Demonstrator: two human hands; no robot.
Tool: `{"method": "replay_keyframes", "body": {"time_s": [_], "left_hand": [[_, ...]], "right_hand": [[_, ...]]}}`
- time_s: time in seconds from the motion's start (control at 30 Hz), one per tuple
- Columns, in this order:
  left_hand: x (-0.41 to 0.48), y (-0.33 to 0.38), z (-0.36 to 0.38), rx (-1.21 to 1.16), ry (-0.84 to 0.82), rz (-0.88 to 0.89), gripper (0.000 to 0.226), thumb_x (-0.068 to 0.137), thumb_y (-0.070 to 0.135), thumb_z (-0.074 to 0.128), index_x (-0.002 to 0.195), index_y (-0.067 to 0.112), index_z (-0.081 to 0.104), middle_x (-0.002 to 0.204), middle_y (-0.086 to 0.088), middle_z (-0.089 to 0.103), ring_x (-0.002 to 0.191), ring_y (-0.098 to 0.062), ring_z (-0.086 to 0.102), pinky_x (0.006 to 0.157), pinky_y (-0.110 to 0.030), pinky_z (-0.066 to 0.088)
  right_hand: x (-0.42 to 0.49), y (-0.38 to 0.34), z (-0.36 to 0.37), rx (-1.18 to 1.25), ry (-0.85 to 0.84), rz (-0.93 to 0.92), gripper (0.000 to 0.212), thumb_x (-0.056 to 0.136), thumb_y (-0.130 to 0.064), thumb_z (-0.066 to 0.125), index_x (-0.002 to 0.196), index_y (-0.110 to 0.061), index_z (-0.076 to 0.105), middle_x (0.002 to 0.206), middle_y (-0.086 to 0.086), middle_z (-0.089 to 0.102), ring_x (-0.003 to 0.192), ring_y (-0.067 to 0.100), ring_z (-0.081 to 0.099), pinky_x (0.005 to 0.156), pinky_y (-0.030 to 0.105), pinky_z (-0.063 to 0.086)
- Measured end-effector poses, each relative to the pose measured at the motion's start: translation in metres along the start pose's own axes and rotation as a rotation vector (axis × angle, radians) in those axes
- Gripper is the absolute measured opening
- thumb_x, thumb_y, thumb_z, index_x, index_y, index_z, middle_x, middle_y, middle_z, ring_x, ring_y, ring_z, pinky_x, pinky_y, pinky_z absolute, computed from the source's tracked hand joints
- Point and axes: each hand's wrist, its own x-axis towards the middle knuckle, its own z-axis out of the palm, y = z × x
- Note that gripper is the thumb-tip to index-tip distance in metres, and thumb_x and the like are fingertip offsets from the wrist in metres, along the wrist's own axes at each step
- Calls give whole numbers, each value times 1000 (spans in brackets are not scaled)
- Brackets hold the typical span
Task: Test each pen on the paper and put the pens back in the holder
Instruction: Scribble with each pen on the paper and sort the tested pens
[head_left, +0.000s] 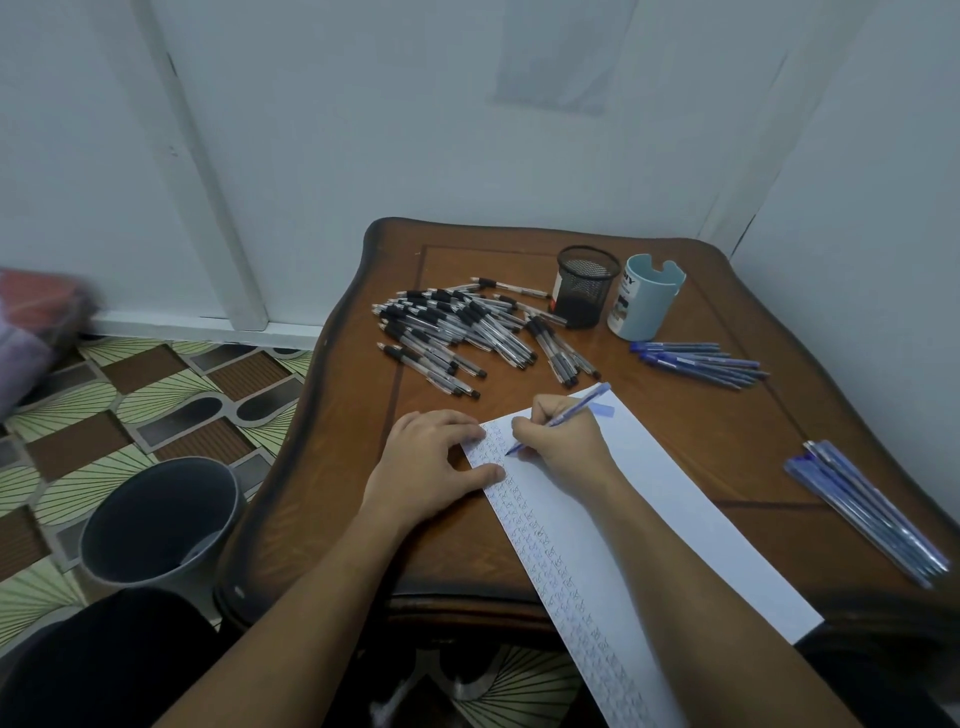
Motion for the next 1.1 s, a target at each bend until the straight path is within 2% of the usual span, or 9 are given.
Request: {"method": "replay_keyframes", "body": {"time_s": [0.1,0.27,0.6,0.73,1.0,1.1], "left_hand": [[0,0,0,7,-2,0,53,78,65,62,119,32,66,125,17,58,116,-2,47,110,-40,28],[0,0,0,9,-5,2,54,78,66,61,119,32,65,126,17,58,117,-1,46,110,-38,27],[0,-1,0,-17,-13,1,59,75,71,55,119,32,66,126,18,58,117,-2,47,111,-42,28],[0,0,1,-17,-16,-2,58,76,69,58,119,32,65,126,17,58,118,-2,47,111,-42,27],[-1,1,0,-7,-21,-12,55,78,67,60,121,32,64,128,18,56,118,-1,45,113,-40,25],[0,0,0,0,-19,-19,54,78,66,60,121,33,64,127,19,56,118,1,44,113,-39,24]], "right_hand": [[-1,0,0,8,-2,-18,33,85,-9,67,60,-13,45,57,1,46,52,0,52,53,24,40],[-1,0,-1,18,6,-16,36,86,-6,66,58,-15,44,49,-10,45,50,-1,55,53,22,40],[0,2,-1,19,20,2,32,83,-8,66,60,-14,45,59,7,48,61,13,60,57,30,44],[0,2,0,9,21,0,28,83,-9,66,63,-10,48,61,9,49,57,6,59,57,29,44],[1,2,-1,4,18,-9,30,82,-7,65,61,-11,44,56,2,44,54,3,56,56,30,42],[1,3,-1,14,16,-5,27,83,-7,65,63,-9,47,58,6,45,56,6,59,57,30,45]]}}
